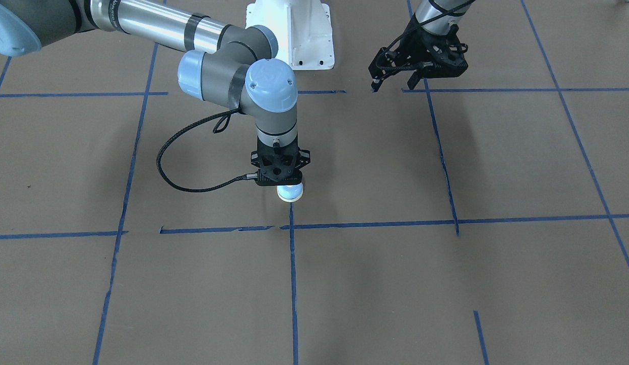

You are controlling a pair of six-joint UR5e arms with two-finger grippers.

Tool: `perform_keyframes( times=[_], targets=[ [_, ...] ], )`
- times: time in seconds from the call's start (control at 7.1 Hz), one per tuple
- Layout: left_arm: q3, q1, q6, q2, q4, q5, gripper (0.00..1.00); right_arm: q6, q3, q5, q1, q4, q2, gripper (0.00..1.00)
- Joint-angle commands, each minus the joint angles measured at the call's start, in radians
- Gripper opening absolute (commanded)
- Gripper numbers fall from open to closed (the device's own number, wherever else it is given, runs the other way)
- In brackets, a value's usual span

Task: Place and press bell with both arms

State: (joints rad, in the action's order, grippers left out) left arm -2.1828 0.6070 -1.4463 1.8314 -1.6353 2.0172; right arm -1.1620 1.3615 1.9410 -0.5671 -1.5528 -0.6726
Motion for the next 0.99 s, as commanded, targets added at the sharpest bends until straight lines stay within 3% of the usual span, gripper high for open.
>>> perform_keyframes(
  times=[0.0,0.28,0.85],
  targets=[
    [0.000,-0.003,0.000,-0.007,0.000,-0.002,1.00,0.001,-0.012,-0.002,0.001,0.002,0.008,0.00],
    [-0.002,-0.003,0.000,-0.008,0.000,0.000,1.00,-0.021,-0.047,-0.005,0.000,0.092,0.010,0.00],
    [-0.003,-0.003,0.000,-0.011,0.000,-0.002,1.00,-0.056,-0.071,-0.008,0.001,0.105,0.010,0.00]
  ],
)
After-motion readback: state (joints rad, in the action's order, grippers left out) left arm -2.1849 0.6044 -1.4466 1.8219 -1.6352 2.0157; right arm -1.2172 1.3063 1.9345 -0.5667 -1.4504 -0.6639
